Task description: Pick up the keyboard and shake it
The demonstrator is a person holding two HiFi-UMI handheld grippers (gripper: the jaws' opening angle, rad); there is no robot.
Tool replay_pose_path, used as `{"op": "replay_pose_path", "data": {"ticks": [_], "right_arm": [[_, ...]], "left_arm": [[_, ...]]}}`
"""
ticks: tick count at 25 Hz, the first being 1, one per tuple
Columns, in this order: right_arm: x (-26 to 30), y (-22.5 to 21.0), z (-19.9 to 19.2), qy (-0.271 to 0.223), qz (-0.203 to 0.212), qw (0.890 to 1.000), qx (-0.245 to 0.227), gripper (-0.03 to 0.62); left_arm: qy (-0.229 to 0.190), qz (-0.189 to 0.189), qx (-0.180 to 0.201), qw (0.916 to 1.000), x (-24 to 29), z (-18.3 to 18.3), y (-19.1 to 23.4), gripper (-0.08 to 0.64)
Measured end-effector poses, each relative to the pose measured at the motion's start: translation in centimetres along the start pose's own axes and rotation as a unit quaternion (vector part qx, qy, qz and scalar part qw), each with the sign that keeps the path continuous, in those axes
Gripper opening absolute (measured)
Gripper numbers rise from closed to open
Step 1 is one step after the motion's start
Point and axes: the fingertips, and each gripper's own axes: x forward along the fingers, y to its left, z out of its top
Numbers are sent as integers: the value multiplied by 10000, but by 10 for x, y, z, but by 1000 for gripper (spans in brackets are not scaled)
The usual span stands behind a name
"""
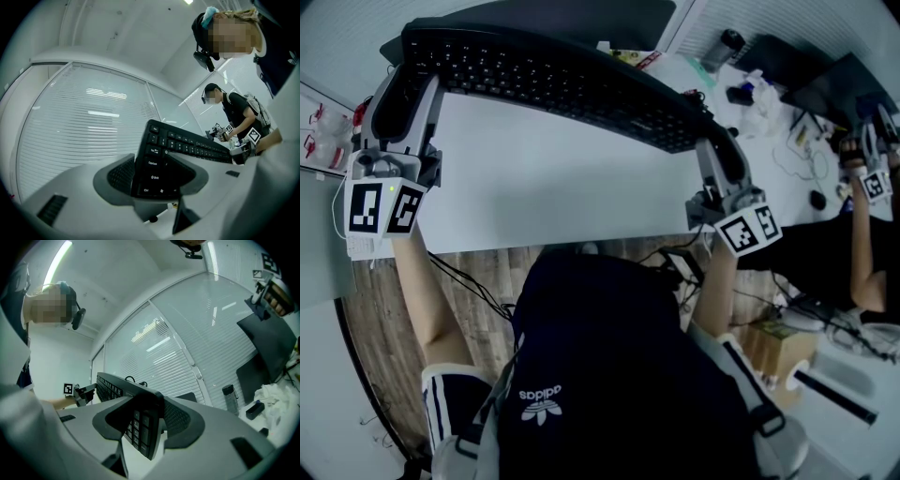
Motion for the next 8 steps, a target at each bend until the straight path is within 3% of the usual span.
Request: {"op": "replay_pose_path", "data": {"ticks": [8], "right_arm": [[1,2,0,77,5,10000,-7,175]], "left_arm": [[71,-10,-27,10000,1,-2,0,218]]}}
